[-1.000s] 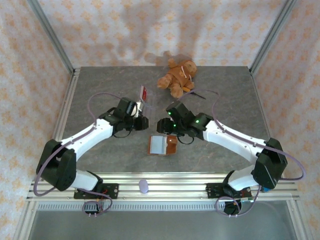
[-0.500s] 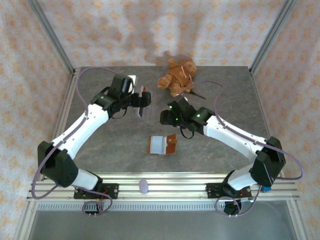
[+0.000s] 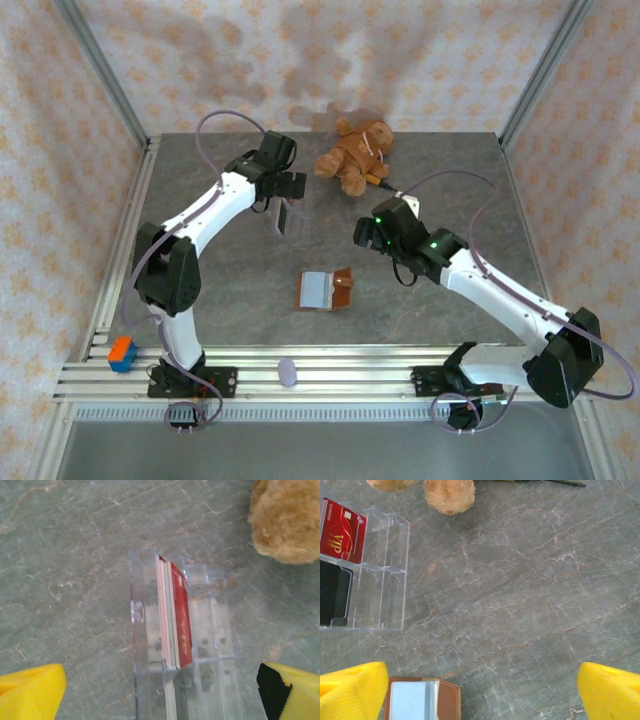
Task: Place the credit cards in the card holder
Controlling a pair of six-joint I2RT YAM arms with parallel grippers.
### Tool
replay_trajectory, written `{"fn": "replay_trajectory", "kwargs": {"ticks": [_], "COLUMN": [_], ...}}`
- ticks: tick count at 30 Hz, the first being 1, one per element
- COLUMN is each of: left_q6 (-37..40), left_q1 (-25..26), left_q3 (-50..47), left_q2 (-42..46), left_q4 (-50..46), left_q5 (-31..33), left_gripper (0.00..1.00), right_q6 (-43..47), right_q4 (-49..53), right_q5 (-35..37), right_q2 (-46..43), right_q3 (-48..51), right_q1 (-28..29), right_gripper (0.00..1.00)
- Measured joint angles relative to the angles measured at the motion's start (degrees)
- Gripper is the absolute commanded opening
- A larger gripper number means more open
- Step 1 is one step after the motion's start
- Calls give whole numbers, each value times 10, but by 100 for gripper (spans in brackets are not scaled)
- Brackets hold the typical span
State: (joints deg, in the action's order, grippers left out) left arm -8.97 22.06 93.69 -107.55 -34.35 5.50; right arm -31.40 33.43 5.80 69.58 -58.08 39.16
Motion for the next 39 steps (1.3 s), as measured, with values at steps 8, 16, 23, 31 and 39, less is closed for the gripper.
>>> {"fn": "replay_trajectory", "kwargs": {"ticks": [8,16,23,31,39], "left_q6": [14,16,21,35,46], "left_q1": [-5,-7,-7,-7,-7], "left_q3": [90,113,125,132,139], "left_q2": [-103,-150,-153,-172,-176], "left_q4": [-17,-49,-57,-53,-54], "left_q5": [25,59,96,113,144], "left_gripper": [100,99,99,98,96], "right_q6": [2,2,0,-1,-1], "right_q4": [0,0,1,2,3], "right_q5": [-7,-13,-13,-13,-13], "right_q2": [-23,-45,-59,-73,-77], "right_q3": [12,20,35,38,41], "right_q1": [0,0,0,0,0], "right_gripper": [96,95,94,94,94]}}
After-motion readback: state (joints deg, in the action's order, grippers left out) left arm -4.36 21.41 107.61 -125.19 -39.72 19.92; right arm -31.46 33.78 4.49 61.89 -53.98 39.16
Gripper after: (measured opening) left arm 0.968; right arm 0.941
